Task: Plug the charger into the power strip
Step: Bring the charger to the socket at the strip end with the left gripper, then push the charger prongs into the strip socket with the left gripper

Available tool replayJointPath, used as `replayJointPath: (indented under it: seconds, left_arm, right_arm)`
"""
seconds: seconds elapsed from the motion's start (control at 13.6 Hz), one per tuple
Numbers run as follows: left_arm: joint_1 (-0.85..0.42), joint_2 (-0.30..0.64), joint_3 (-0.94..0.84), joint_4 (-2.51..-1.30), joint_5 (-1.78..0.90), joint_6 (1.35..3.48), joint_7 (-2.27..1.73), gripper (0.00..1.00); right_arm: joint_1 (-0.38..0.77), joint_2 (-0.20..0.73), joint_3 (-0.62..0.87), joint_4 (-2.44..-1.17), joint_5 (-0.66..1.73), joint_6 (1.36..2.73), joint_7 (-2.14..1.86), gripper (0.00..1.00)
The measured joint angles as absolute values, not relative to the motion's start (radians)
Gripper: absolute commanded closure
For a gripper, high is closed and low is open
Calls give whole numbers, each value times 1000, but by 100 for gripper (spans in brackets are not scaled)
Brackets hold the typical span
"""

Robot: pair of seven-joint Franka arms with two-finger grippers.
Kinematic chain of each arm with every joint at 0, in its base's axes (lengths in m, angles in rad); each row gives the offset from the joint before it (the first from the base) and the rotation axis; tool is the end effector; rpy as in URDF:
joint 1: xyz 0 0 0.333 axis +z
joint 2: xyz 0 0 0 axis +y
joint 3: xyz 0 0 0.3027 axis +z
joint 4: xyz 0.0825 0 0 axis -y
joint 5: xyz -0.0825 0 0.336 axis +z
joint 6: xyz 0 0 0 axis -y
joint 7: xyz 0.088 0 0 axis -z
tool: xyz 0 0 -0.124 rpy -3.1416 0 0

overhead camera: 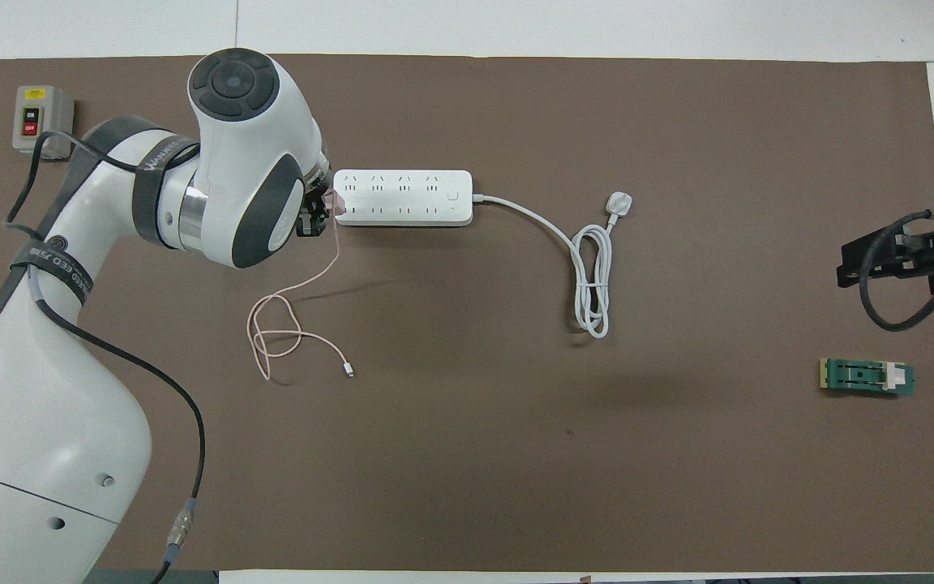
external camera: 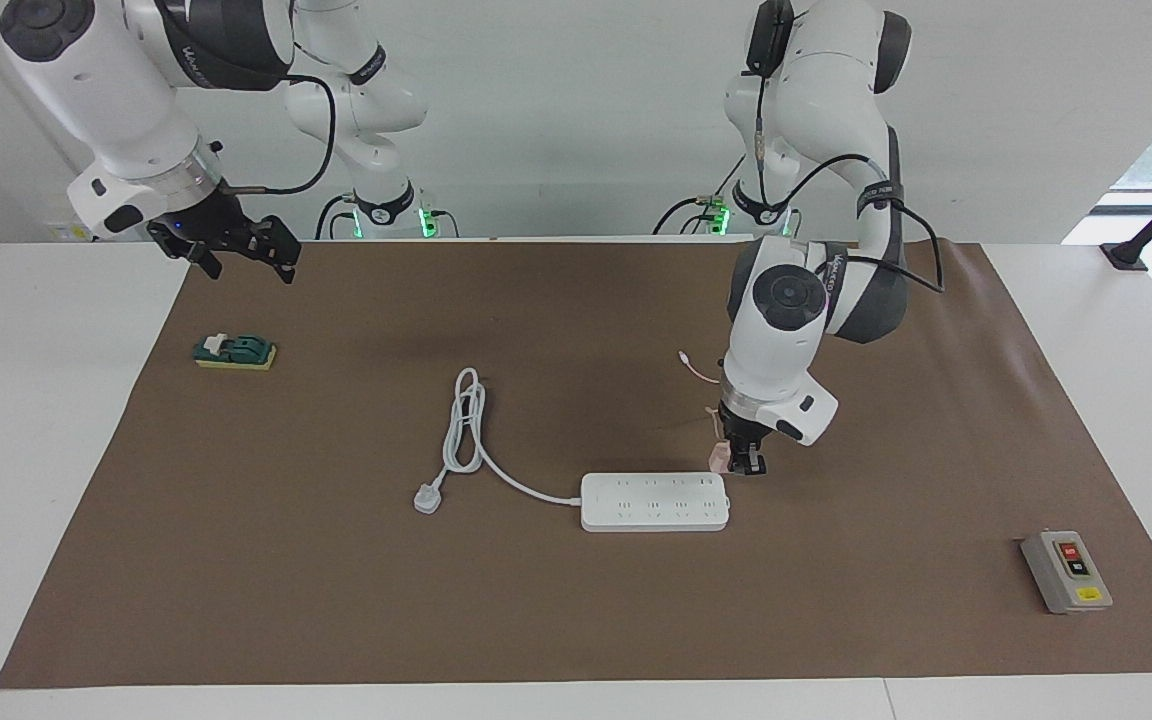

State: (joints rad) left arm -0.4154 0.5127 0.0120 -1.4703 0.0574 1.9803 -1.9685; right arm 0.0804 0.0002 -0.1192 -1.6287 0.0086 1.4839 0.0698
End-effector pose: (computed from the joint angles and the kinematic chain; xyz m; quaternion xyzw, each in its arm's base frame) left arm 0.5982 -0.2518 0.3732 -0.7174 -0.6961 -0.0266 0.0122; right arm 0.4916 -0.0179 0.5631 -0.9959 0.0541 0.0725 0.0032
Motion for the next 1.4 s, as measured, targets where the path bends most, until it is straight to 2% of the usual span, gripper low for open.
replayJointPath:
  seconds: [0.88, 1.4]
  left_arm:
    - [-443, 520, 13, -1493, 88, 1988, -1994, 100]
    - [-443, 575, 15, -1394, 88, 1946, -1997, 100]
  right_arm:
    - [64, 8, -107, -1624, 9, 1484, 70, 0]
    - [64, 8, -113, -1622, 9, 1484, 70, 0]
